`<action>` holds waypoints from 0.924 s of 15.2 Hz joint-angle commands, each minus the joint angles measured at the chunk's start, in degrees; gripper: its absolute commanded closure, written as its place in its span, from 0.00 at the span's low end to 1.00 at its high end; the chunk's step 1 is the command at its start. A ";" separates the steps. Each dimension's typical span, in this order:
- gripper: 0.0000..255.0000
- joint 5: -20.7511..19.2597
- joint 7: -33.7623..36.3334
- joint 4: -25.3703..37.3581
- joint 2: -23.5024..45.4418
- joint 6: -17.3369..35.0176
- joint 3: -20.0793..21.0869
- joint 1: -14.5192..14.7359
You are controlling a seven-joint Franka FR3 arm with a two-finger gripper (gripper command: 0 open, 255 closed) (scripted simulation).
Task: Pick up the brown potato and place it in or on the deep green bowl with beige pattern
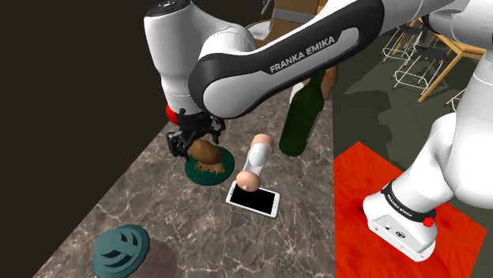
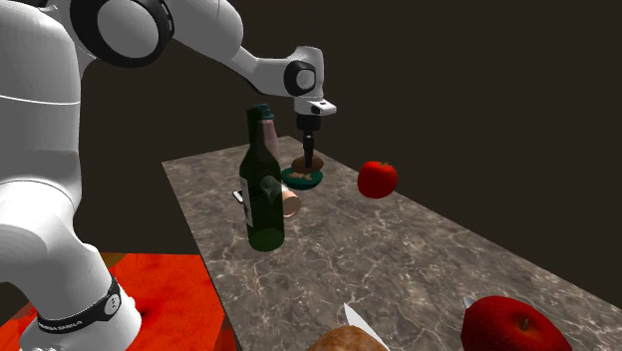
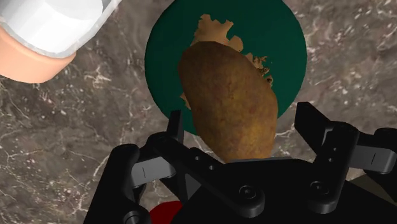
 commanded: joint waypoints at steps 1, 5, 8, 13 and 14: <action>0.00 0.00 0.00 0.00 0.01 0.00 0.00 0.00; 0.00 0.78 -0.52 3.86 -1.48 -5.25 0.36 0.06; 0.00 0.94 -0.64 4.99 -1.77 -6.65 0.44 0.10; 0.00 0.94 -0.63 5.00 -1.77 -6.65 0.44 0.10; 0.00 0.94 -0.63 5.00 -1.76 -6.64 0.43 0.11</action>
